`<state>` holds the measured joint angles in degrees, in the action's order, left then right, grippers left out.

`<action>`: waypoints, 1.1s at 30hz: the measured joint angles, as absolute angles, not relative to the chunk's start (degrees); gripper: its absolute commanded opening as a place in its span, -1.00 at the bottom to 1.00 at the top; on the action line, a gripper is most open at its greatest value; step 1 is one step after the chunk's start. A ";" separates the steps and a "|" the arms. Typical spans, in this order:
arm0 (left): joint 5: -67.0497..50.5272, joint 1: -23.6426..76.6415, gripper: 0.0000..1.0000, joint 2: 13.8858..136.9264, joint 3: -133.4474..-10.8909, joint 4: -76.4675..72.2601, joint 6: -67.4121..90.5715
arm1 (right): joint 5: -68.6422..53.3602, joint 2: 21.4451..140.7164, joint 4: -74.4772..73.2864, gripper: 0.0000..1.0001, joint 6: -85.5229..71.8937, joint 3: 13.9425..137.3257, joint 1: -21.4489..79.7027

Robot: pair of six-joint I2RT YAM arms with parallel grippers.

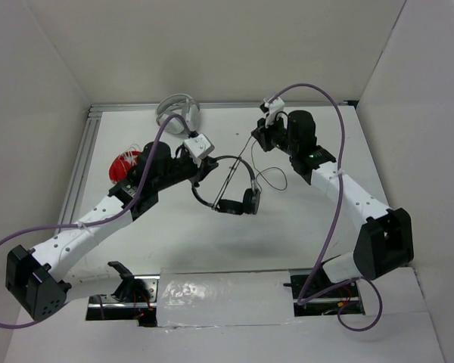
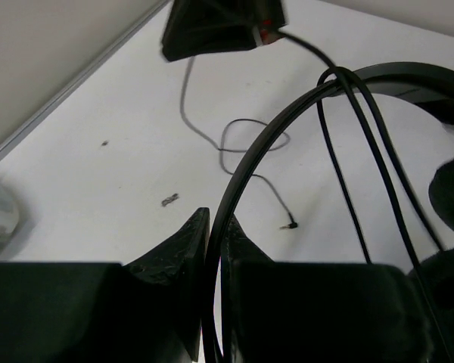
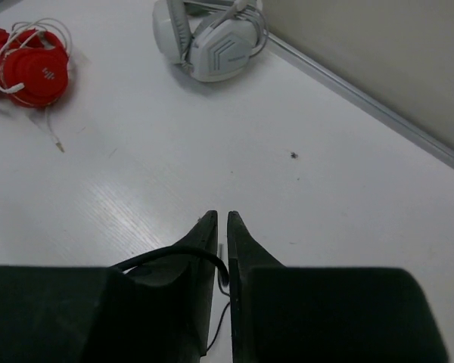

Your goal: Wrap the headphones

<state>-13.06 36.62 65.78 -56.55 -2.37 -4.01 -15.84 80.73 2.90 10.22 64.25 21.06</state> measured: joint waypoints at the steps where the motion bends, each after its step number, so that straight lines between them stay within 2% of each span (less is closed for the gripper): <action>1: -14.06 36.62 -1.00 65.78 -56.55 -2.44 -3.79 | -16.71 80.99 2.98 -0.59 9.87 64.25 21.04; 6: -21.45 36.80 -1.00 66.15 -59.02 -0.99 -0.58 | -22.85 84.34 4.36 -0.58 8.16 64.07 20.32; 15: -27.29 36.86 -1.00 69.08 -79.44 0.82 4.47 | -29.43 88.29 9.93 -0.59 5.26 62.22 24.23; 33: -16.43 36.93 -1.00 66.59 -92.51 6.66 6.17 | -35.03 101.86 20.51 -0.64 -2.66 58.17 29.26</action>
